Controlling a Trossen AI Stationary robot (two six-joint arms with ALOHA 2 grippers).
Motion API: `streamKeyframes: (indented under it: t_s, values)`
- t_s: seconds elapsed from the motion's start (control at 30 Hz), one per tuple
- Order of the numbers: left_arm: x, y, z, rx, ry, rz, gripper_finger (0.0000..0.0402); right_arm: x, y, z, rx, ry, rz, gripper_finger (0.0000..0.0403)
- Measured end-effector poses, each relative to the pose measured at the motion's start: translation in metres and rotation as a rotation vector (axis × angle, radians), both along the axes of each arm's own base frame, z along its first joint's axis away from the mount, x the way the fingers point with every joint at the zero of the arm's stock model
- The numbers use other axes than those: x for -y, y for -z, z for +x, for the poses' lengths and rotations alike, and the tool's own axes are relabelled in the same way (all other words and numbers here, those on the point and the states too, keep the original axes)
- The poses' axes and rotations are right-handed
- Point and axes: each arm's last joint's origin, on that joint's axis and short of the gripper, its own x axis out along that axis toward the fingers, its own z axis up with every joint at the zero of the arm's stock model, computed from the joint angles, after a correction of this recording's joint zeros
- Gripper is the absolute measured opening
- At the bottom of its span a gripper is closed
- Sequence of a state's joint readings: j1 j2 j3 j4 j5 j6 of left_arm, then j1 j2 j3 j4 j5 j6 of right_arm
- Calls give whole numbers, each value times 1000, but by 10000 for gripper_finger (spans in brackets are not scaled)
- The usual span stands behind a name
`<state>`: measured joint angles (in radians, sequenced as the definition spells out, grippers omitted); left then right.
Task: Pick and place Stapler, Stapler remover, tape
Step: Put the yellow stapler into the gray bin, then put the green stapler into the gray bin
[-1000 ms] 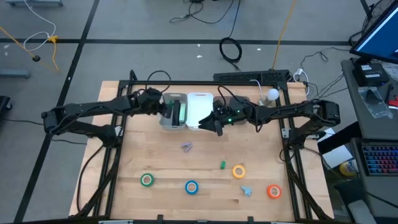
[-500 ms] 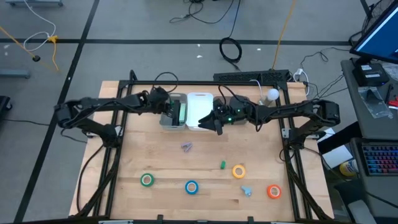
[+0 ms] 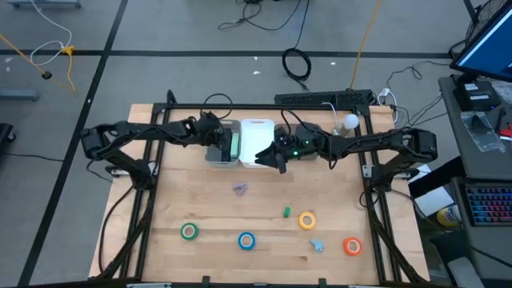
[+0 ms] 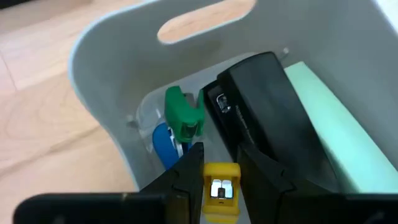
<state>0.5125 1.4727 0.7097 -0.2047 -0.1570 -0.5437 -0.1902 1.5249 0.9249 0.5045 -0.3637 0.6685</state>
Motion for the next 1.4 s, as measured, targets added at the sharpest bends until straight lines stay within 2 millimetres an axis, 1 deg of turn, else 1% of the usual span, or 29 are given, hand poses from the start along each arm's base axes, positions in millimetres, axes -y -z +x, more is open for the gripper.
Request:
streamKeyframes:
  t_s: [0.93,1.03,1.2,1.3,1.4]
  values:
    - [-1,0,-1,-24,51,22,94,0,0,0,1,0,-3,174]
    - [-1,0,-1,-23,51,22,115,0,0,0,0,0,-2,175]
    - [-1,0,-1,-17,27,17,181,0,0,0,0,0,0,173]
    - [-1,-1,-1,-13,28,20,214,0,0,0,0,0,0,172]
    - [-2,-3,-2,-4,25,24,233,0,0,0,0,0,0,173]
